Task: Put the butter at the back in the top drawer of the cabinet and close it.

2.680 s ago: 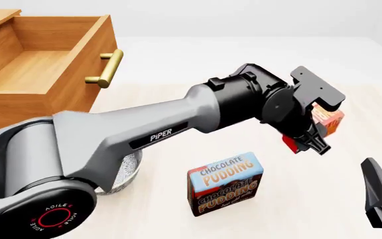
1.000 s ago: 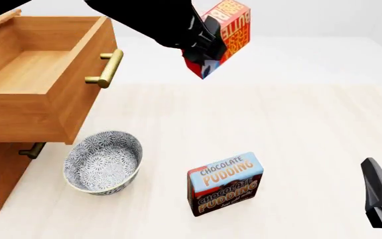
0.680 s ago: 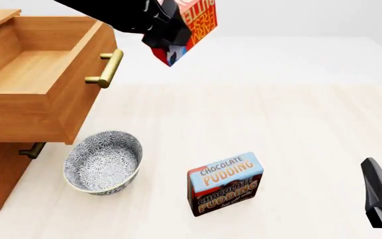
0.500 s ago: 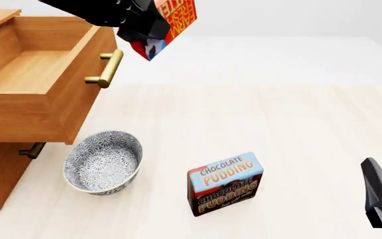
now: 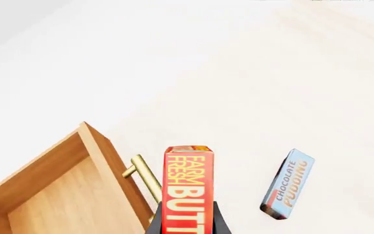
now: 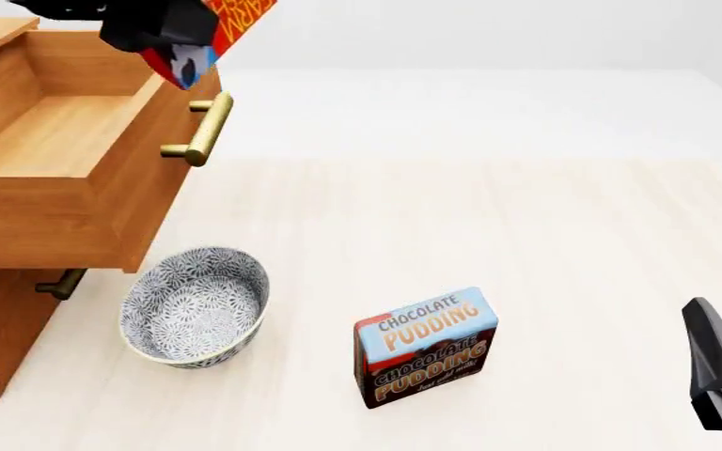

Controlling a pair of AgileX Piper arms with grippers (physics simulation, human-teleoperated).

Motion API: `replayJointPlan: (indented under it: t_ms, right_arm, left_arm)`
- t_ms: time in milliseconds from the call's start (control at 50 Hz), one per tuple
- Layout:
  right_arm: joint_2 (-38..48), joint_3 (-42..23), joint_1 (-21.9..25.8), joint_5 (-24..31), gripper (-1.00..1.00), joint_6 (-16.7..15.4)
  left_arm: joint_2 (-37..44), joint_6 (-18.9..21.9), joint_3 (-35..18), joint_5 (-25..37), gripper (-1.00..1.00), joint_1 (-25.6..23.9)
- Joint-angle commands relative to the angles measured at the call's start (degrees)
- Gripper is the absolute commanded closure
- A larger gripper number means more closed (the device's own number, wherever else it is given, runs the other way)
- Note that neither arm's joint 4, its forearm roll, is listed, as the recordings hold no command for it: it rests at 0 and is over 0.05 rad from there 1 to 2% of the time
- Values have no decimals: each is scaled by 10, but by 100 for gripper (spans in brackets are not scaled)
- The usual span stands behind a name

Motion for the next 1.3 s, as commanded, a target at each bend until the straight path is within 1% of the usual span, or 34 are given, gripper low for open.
replayJointPlan:
  t_ms: [20, 440, 540, 760, 1040, 1080, 1140, 1200, 1300]
  right_arm:
    - [0, 0, 0, 0, -100, 0]
    - [0, 0, 0, 0, -100, 0]
    - [0, 0, 0, 0, -100, 0]
    - [0, 0, 0, 0, -100, 0]
    - [0, 0, 0, 0, -100, 0]
    - [0, 0, 0, 0, -100, 0]
    - [0, 0, 0, 0, -100, 0]
    - [0, 0, 0, 0, -100, 0]
    - [0, 0, 0, 0, -100, 0]
  left_arm:
    - [-35, 17, -5, 15, 100, 33]
    - [-74, 25, -6, 45, 100, 81]
    - [-84, 26, 11, 44, 100, 92]
    - [-100, 27, 14, 58, 100, 121]
    - [-107, 31, 34, 58, 100, 152]
    - [-93, 24, 42, 54, 100, 152]
    - [-96, 31, 43, 53, 100, 167]
    - [-90, 27, 41, 54, 100, 167]
    - [-86, 30, 56, 45, 100, 181]
